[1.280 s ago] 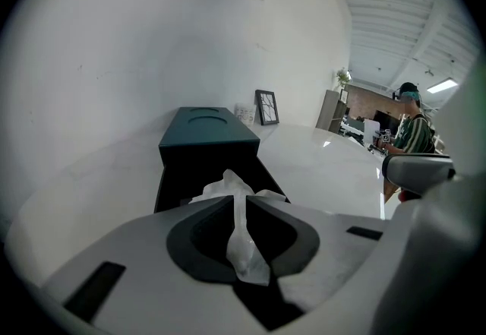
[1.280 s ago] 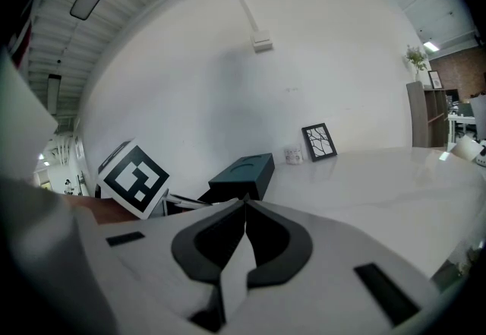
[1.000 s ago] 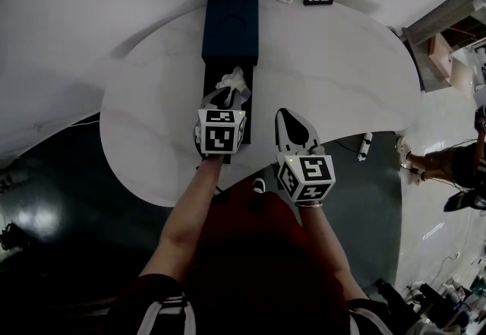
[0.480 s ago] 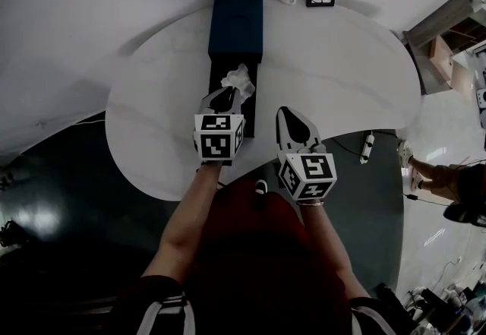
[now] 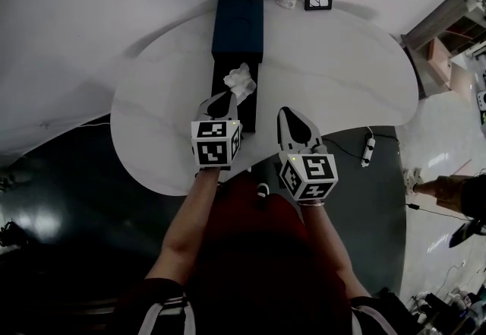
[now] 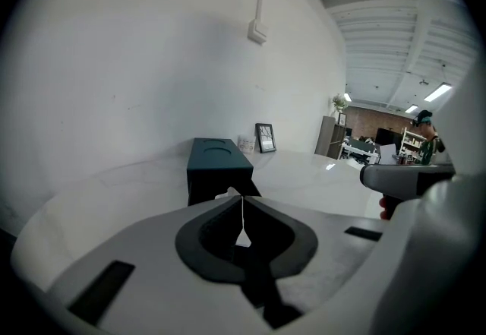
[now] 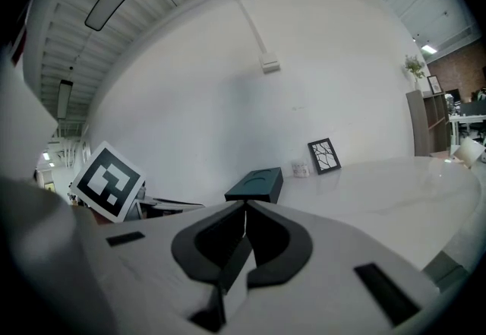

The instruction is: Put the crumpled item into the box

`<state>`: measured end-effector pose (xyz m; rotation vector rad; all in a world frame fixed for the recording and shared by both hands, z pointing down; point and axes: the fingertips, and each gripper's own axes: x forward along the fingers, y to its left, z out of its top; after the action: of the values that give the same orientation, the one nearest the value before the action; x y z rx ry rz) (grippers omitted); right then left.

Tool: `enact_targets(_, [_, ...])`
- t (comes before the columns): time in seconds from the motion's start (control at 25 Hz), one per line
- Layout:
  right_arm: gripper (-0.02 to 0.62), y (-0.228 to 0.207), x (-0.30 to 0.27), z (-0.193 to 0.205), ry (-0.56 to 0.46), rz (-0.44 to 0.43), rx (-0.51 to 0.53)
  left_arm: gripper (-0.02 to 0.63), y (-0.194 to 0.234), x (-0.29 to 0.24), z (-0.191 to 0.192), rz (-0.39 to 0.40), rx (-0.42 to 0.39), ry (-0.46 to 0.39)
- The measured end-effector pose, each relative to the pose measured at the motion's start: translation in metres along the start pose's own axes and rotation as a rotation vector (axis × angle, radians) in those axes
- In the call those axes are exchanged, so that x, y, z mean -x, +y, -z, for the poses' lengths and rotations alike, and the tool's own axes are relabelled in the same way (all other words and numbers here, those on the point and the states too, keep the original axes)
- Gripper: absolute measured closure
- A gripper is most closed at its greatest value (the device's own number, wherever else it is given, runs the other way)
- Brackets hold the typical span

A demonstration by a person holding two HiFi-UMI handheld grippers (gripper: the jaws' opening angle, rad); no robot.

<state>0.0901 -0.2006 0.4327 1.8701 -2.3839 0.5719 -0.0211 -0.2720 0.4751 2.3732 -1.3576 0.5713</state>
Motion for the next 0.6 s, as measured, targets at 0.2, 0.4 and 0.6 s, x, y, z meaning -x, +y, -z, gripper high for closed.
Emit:
enact_targets(0.2, [0.58, 0.006, 0.011, 0.0, -0.013, -0.012, 0.004, 0.582, -0.002, 0.017, 0.002, -0.002, 0.008, -0.03])
enact_targets(0.4, [0.58, 0.012, 0.023, 0.0, -0.027, -0.022, 0.014, 0.583, -0.004, 0.035, 0.001, -0.009, 0.027, -0.072])
enact_targets(0.6, [0.58, 0.02, 0.033, 0.0, -0.043, -0.039, 0.013, 0.583, -0.01, 0.054, 0.0, 0.012, 0.024, -0.107])
